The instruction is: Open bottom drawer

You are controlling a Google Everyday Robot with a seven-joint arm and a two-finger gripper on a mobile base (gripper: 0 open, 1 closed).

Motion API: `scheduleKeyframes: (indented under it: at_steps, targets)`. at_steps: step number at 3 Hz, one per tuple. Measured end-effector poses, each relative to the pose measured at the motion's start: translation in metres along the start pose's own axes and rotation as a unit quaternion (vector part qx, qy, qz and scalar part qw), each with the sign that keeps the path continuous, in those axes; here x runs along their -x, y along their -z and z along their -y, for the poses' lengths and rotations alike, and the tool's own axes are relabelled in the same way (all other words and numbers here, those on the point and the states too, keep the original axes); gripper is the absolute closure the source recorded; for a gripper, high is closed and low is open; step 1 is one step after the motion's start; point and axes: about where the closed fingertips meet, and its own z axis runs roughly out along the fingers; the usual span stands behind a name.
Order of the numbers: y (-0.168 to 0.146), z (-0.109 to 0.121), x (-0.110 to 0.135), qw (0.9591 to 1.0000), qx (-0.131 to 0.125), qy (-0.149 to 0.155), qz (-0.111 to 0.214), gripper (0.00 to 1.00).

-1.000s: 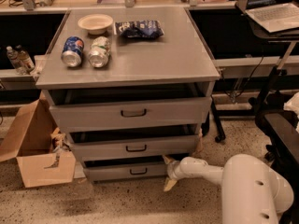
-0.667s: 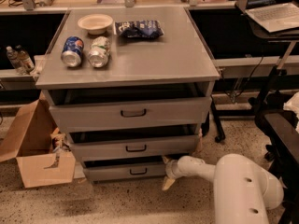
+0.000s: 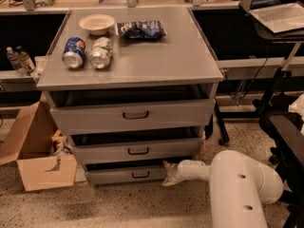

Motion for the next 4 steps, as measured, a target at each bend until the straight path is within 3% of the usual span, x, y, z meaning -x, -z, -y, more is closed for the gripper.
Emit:
scheduleKeyframes:
  at_steps: [2, 3, 4]
  targets:
    - [0.005, 0.002, 0.003, 1.0, 0.002, -0.001, -0.001, 0.86]
    - [0.007, 0.008, 0.003, 1.0, 0.002, -0.001, -0.001, 1.0]
    - [0.008, 0.014, 0.003, 1.0, 0.002, -0.001, -0.001, 1.0]
